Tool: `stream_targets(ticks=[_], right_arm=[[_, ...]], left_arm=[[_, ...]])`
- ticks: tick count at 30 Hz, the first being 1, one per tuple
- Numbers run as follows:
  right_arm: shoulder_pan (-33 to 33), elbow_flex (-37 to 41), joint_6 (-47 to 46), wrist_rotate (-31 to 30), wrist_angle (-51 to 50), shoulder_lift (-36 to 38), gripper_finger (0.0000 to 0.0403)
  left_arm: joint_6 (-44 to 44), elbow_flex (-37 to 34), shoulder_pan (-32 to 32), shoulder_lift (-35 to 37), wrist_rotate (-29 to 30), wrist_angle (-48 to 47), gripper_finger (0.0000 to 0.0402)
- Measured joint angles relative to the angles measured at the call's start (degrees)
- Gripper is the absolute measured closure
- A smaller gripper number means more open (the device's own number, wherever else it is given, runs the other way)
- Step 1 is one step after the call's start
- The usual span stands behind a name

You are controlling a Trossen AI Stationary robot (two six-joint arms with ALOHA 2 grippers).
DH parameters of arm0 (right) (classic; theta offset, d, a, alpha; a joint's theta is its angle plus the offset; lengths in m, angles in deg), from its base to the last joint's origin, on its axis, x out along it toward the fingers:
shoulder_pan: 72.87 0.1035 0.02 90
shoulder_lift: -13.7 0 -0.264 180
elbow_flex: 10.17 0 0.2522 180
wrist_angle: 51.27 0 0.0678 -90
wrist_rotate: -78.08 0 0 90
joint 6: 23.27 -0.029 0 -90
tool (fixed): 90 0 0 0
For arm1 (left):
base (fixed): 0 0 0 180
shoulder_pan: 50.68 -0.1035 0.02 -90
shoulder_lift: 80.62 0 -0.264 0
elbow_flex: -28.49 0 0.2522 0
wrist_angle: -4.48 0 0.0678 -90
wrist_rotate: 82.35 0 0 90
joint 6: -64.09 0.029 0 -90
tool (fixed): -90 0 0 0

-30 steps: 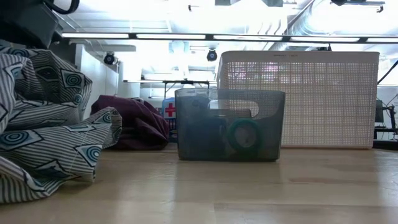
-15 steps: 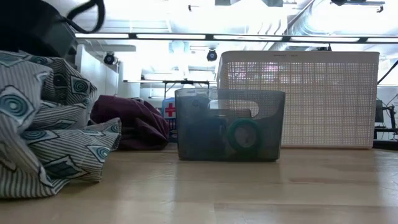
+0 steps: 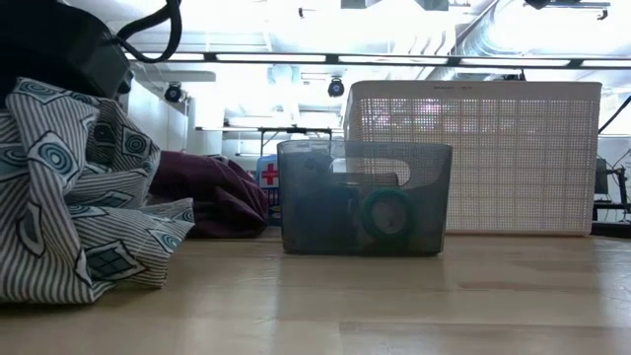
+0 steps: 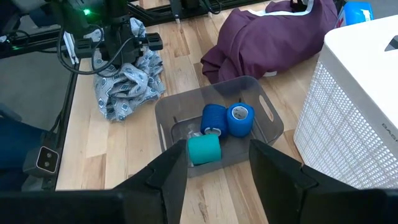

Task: Pick & Place Medicine items
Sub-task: Put the blue patient gown into the white laundry bin

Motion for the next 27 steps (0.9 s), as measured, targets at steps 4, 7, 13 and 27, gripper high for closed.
stream_targets(ticks=[4, 7, 13, 27], right_arm=[[0.0, 0.0, 0.0, 0.0, 0.0, 0.0, 0.0243], [0.0, 0.0, 0.0, 0.0, 0.0, 0.0, 0.0243], [0.0, 0.0, 0.0, 0.0, 0.0, 0.0, 0.0243], [0.0, 0.0, 0.0, 0.0, 0.0, 0.0, 0.0243]], left_arm=[[1.3, -0.1, 0.0, 1.7, 1.0, 0.4, 0.0318], [2.5, -0.3, -0.5, 4.1, 4.8, -0.3, 0.0319], [3.1, -0.3, -2.0, 10.4, 8.3, -3.7, 0.032], [4.1, -0.2, -6.2, 32.1, 10.8, -12.7, 0.032]])
